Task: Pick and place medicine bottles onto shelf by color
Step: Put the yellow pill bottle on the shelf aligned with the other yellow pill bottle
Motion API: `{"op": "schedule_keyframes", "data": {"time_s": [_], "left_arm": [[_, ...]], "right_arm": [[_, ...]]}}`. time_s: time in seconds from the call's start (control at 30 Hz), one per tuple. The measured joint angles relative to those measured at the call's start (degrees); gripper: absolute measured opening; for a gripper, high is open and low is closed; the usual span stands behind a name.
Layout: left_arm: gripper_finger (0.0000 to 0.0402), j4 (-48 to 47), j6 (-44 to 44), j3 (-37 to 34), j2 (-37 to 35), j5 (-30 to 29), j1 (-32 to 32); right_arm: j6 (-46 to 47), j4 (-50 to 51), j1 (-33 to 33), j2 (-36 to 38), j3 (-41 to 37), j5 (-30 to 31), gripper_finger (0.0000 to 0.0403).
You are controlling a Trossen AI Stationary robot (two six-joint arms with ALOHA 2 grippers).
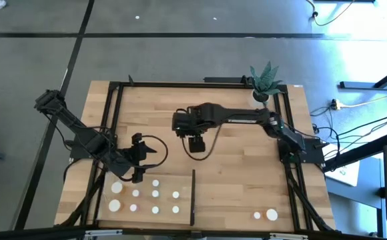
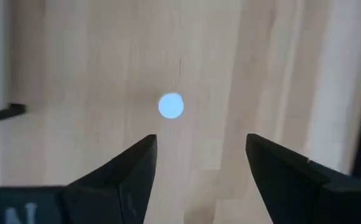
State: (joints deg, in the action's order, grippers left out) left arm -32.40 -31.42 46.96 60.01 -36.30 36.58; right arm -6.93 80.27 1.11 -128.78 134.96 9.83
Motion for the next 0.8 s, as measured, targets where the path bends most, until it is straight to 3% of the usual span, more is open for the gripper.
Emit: {"op": "schedule_keyframes", "data": {"time_s": [0.3,0.43,0.8], "left_arm": [[0.0242,0.54,2.56,0.00,4.71,0.01,-5.62],[0.0242,4.88,6.17,0.00,8.27,0.04,-8.31],[0.0242,17.88,11.89,0.02,20.03,6.05,-19.60]], "right_arm": [[3.70,1.31,2.02,13.33,0.04,1.70,0.0248],[5.09,1.55,2.67,18.35,0.09,1.68,0.0248],[6.65,2.60,5.06,24.57,0.09,1.57,0.0248]]}}
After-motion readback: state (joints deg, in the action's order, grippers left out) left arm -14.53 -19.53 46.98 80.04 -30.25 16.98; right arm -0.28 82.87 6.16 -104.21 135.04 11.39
